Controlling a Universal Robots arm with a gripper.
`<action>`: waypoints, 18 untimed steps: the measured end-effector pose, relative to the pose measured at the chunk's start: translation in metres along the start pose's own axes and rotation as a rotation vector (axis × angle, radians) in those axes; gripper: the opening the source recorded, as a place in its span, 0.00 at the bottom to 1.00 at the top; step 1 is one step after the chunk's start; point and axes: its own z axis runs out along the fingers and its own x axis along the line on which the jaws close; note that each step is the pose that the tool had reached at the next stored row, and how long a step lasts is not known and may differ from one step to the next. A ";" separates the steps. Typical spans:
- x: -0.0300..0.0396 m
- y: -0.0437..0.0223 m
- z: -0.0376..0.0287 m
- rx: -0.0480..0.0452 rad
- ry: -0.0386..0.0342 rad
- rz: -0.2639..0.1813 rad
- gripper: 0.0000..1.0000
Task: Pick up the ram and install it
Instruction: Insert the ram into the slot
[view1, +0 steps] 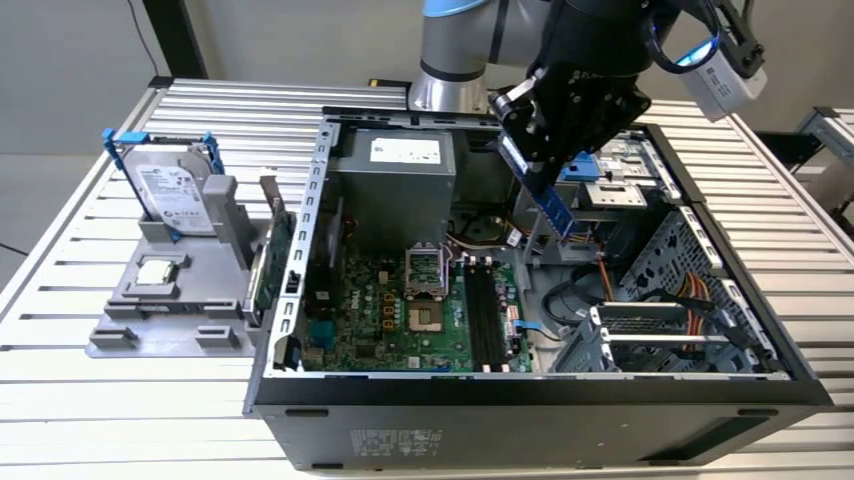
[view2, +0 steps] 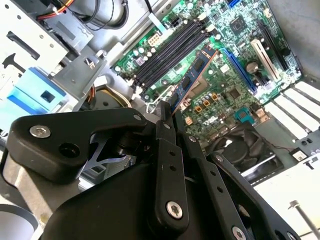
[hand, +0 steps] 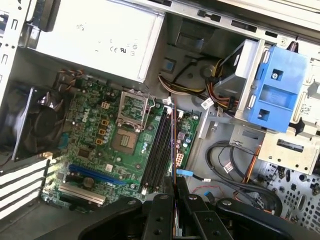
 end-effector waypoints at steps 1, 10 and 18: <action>0.0000 0.0000 0.0000 -0.0004 -0.0002 0.009 0.00; 0.0000 0.0000 0.0000 -0.0027 -0.0017 0.078 0.00; 0.0000 0.0000 0.0000 -0.0056 -0.0035 0.157 0.00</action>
